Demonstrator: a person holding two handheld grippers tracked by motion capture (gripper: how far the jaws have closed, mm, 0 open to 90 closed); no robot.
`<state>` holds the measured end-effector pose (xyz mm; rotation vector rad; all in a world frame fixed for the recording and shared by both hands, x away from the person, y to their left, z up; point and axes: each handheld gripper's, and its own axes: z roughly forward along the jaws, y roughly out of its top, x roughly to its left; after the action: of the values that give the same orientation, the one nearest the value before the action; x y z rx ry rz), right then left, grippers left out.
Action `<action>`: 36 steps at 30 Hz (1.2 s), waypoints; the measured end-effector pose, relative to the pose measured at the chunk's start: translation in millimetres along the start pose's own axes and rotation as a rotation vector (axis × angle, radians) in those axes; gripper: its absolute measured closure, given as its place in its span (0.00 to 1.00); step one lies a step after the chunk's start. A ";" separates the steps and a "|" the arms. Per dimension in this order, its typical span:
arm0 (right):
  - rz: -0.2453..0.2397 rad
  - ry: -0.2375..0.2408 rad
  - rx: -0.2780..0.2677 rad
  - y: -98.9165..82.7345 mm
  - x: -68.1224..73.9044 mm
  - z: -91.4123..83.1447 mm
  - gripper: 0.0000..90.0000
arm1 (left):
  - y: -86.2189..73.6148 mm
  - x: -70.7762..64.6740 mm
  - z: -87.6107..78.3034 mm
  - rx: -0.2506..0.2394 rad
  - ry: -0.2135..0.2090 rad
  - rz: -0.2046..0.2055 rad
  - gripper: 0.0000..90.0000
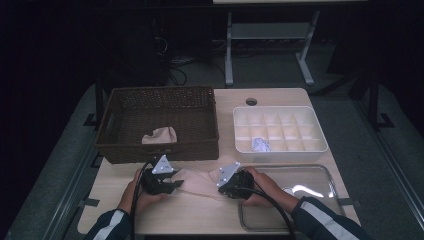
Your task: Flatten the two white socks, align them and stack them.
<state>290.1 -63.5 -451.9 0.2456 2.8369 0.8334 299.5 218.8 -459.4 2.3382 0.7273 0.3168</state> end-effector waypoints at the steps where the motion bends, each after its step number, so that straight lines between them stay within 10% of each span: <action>1: -0.010 0.002 -0.007 -0.5 -0.7 -0.4 0.90 | -0.9 0.7 -1.3 -0.001 -0.006 -0.014 0.65; 8: 0.054 -0.078 -0.095 0.4 -6.4 -17.1 0.89 | 0.1 5.8 -9.1 -0.094 0.034 -0.102 0.45; 16: 0.016 -0.056 -0.036 2.2 1.1 0.4 0.92 | 4.5 5.6 13.4 -0.042 0.048 -0.100 0.35; 36: 0.028 -0.074 0.004 -6.1 -12.0 -0.8 0.92 | 0.5 -1.5 -1.7 0.015 -0.096 -0.098 0.86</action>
<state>300.9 -71.4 -453.1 0.3107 2.7724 0.8071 297.8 218.5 -457.9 2.3054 0.7970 0.1552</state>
